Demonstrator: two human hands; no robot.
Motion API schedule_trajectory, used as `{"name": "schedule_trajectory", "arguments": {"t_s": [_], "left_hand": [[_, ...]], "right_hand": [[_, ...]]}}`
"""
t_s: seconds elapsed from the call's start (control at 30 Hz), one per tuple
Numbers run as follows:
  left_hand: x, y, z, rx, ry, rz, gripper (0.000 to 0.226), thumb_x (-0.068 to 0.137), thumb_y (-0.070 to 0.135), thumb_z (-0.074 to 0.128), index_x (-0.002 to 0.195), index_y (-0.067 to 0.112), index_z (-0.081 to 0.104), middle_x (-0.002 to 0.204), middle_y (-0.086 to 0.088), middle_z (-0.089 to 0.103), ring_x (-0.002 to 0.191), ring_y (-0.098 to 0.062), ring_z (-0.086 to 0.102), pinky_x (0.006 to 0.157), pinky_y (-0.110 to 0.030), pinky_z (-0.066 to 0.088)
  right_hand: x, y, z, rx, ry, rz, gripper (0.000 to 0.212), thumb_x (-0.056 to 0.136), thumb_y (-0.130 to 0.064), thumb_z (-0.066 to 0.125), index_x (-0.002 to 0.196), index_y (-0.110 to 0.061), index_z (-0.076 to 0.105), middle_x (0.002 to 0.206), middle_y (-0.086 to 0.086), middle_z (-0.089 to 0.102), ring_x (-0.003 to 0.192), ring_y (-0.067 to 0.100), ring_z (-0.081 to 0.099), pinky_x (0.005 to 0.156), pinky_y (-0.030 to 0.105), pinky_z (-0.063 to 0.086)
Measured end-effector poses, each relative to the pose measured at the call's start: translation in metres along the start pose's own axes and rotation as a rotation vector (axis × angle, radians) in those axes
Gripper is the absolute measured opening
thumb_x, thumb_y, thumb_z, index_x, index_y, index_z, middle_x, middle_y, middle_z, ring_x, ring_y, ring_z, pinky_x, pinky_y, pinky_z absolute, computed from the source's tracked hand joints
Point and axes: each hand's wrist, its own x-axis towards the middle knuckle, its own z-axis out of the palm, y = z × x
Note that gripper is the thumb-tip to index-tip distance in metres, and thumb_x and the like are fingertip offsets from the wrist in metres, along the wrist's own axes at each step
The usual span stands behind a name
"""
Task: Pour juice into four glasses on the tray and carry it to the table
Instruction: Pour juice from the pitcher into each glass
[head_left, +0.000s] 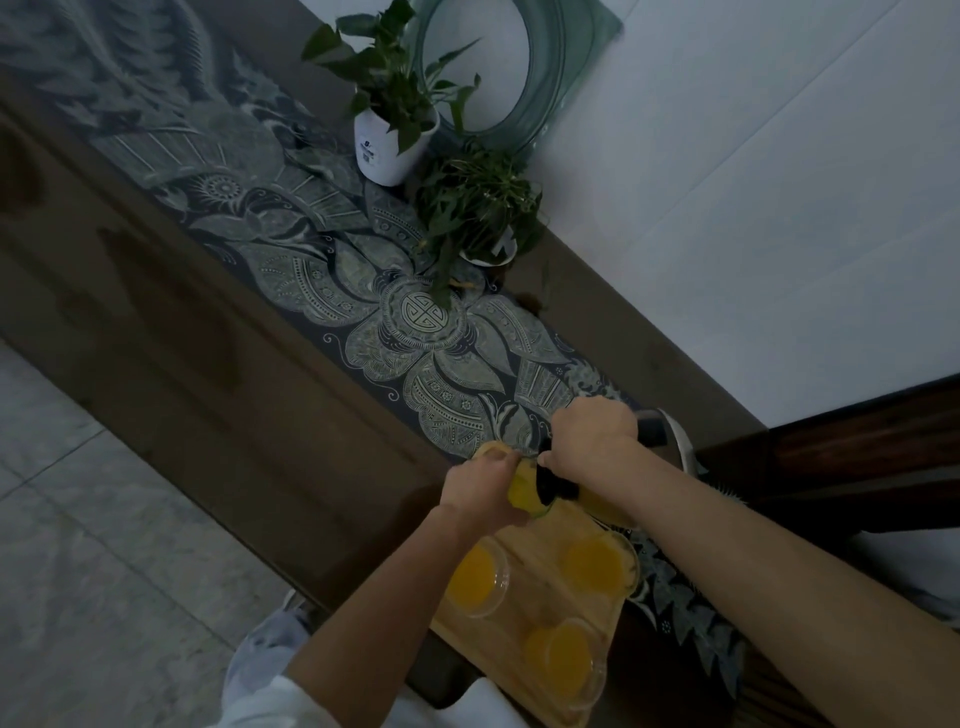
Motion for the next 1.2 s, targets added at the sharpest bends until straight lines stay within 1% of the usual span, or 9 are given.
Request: {"name": "schedule_trajectory", "arguments": {"t_s": [0.23, 0.3, 0.53, 0.7, 0.87, 0.97, 1.07, 1.13, 1.2], "left_hand": [[-0.003, -0.001, -0.001, -0.029, -0.01, -0.012, 0.096, 0.069, 0.052, 0.085, 0.149, 0.031, 0.037, 0.137, 0.003, 0.06, 0.114, -0.027, 0.064, 0.087, -0.047, 0.055], [-0.003, 0.0, -0.002, -0.023, -0.015, -0.013, 0.096, 0.069, 0.052, 0.085, 0.15, 0.031, 0.037, 0.138, 0.003, 0.059, 0.114, -0.028, 0.064, 0.087, -0.047, 0.055], [-0.004, 0.001, -0.005, -0.022, -0.037, -0.014, 0.095, 0.071, 0.052, 0.084, 0.15, 0.029, 0.037, 0.141, 0.002, 0.057, 0.117, -0.028, 0.062, 0.09, -0.048, 0.055], [-0.004, 0.001, -0.006, -0.027, -0.034, -0.011, 0.093, 0.072, 0.05, 0.084, 0.15, 0.029, 0.037, 0.139, 0.002, 0.057, 0.116, -0.029, 0.063, 0.089, -0.049, 0.056], [-0.004, 0.002, -0.006, -0.035, -0.032, -0.004, 0.088, 0.071, 0.048, 0.085, 0.145, 0.03, 0.042, 0.136, 0.003, 0.059, 0.113, -0.027, 0.064, 0.088, -0.048, 0.057], [-0.004, 0.002, -0.007, -0.048, -0.026, -0.005, 0.083, 0.07, 0.046, 0.086, 0.14, 0.031, 0.045, 0.134, 0.005, 0.06, 0.111, -0.025, 0.065, 0.087, -0.047, 0.057], [-0.004, 0.003, -0.007, -0.041, -0.02, 0.0, 0.084, 0.069, 0.047, 0.086, 0.14, 0.033, 0.045, 0.132, 0.006, 0.06, 0.109, -0.025, 0.065, 0.084, -0.044, 0.056], [-0.004, 0.003, -0.007, -0.037, -0.015, 0.001, 0.085, 0.068, 0.048, 0.085, 0.14, 0.034, 0.044, 0.132, 0.006, 0.06, 0.108, -0.026, 0.065, 0.082, -0.044, 0.056], [-0.005, 0.004, -0.007, -0.042, -0.01, -0.001, 0.085, 0.067, 0.048, 0.085, 0.14, 0.035, 0.044, 0.132, 0.007, 0.06, 0.108, -0.025, 0.066, 0.083, -0.045, 0.057]], "right_hand": [[0.002, 0.003, -0.009, -0.007, -0.013, 0.016, 0.037, 0.097, -0.049, 0.053, 0.114, -0.018, 0.065, 0.092, 0.004, 0.048, 0.081, 0.026, 0.048, 0.064, 0.037, 0.04], [0.003, 0.003, -0.01, -0.002, -0.012, 0.023, 0.036, 0.096, -0.049, 0.055, 0.111, -0.018, 0.066, 0.089, 0.004, 0.047, 0.079, 0.025, 0.048, 0.064, 0.037, 0.039], [0.01, 0.006, -0.009, -0.002, 0.006, 0.017, 0.038, 0.095, -0.051, 0.055, 0.111, -0.019, 0.066, 0.091, 0.004, 0.046, 0.08, 0.025, 0.048, 0.064, 0.037, 0.039], [0.012, 0.006, -0.006, 0.009, 0.013, 0.015, 0.037, 0.094, -0.05, 0.056, 0.111, -0.019, 0.065, 0.094, 0.004, 0.051, 0.08, 0.025, 0.047, 0.063, 0.038, 0.038], [0.01, 0.01, -0.001, 0.037, 0.029, 0.004, 0.042, 0.093, -0.054, 0.058, 0.115, -0.019, 0.062, 0.082, 0.002, 0.041, 0.08, 0.026, 0.049, 0.063, 0.037, 0.038], [0.009, 0.016, 0.005, 0.054, 0.047, -0.018, 0.05, 0.092, -0.062, 0.055, 0.119, -0.02, 0.06, 0.099, 0.005, 0.057, 0.092, 0.026, 0.058, 0.065, 0.037, 0.039], [0.008, 0.023, 0.011, 0.072, 0.068, -0.032, 0.057, 0.091, -0.067, 0.053, 0.12, -0.019, 0.061, 0.103, 0.006, 0.059, 0.092, 0.026, 0.059, 0.067, 0.036, 0.041], [0.009, 0.025, 0.014, 0.08, 0.082, -0.042, 0.061, 0.09, -0.069, 0.052, 0.123, -0.019, 0.06, 0.108, 0.006, 0.061, 0.1, 0.027, 0.061, 0.067, 0.037, 0.041], [0.009, 0.028, 0.018, 0.091, 0.088, -0.027, 0.061, 0.089, -0.071, 0.051, 0.119, -0.02, 0.061, 0.093, 0.004, 0.056, 0.092, 0.026, 0.059, 0.065, 0.036, 0.04]]}}
